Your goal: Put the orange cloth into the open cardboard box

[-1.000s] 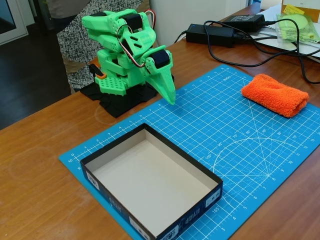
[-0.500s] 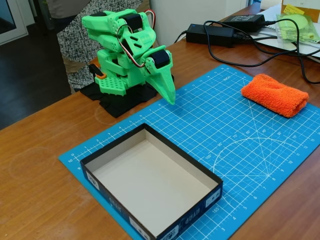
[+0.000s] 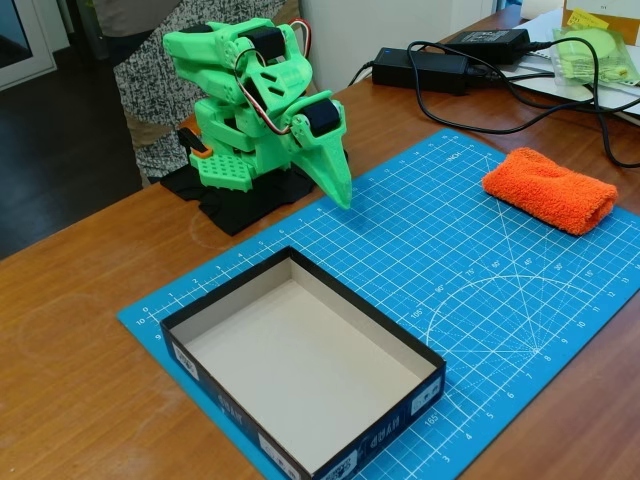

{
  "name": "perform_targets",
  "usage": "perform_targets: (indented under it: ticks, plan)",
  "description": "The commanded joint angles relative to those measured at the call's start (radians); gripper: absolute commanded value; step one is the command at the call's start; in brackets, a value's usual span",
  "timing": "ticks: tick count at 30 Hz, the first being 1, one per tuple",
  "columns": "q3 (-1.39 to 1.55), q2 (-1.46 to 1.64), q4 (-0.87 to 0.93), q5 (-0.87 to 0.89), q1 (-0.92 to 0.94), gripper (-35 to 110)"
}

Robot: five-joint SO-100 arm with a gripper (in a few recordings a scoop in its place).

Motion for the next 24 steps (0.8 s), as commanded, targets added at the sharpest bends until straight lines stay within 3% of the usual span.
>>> perform_targets:
  ticks: [1, 8, 16, 20, 24]
  plan:
    - [-0.003, 0.014, -0.002, 0.015, 0.006, 0]
    - [-0.003, 0.014, -0.005, 0.008, 0.0, 0]
    - [-0.213, 0.014, -0.018, -0.16, 0.021, 0]
    - [-0.374, -0.018, -0.023, -0.221, -0.081, -1]
    - [-0.575, -0.279, -0.025, -0.215, -0.239, -1]
